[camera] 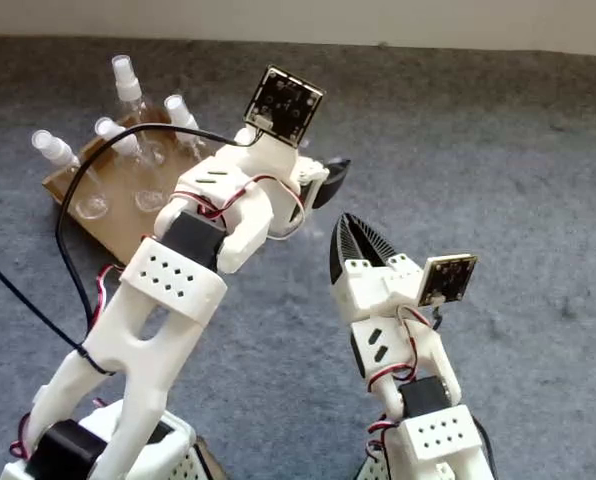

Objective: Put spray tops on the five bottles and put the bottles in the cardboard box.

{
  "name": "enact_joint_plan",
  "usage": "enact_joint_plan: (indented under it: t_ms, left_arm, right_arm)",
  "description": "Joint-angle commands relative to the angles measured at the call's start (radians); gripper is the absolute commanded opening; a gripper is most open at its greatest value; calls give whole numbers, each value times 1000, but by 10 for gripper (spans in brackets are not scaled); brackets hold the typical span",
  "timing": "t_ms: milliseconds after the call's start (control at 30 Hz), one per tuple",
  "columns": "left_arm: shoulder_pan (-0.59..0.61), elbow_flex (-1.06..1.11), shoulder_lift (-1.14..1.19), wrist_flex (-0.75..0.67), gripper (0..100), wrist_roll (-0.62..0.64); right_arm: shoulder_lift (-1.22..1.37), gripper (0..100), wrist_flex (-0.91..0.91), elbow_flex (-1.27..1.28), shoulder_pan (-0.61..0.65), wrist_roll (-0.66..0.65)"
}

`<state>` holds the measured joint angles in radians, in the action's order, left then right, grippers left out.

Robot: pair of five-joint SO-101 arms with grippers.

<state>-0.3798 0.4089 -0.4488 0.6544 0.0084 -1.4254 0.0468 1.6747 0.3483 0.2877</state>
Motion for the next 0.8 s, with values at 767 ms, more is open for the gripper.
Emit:
enact_joint_plan:
  t_ms: [767]
  left_arm:
    - [15, -19, -51, 281, 203, -144]
  right_arm:
    - [-16, 11, 4, 139, -97, -8]
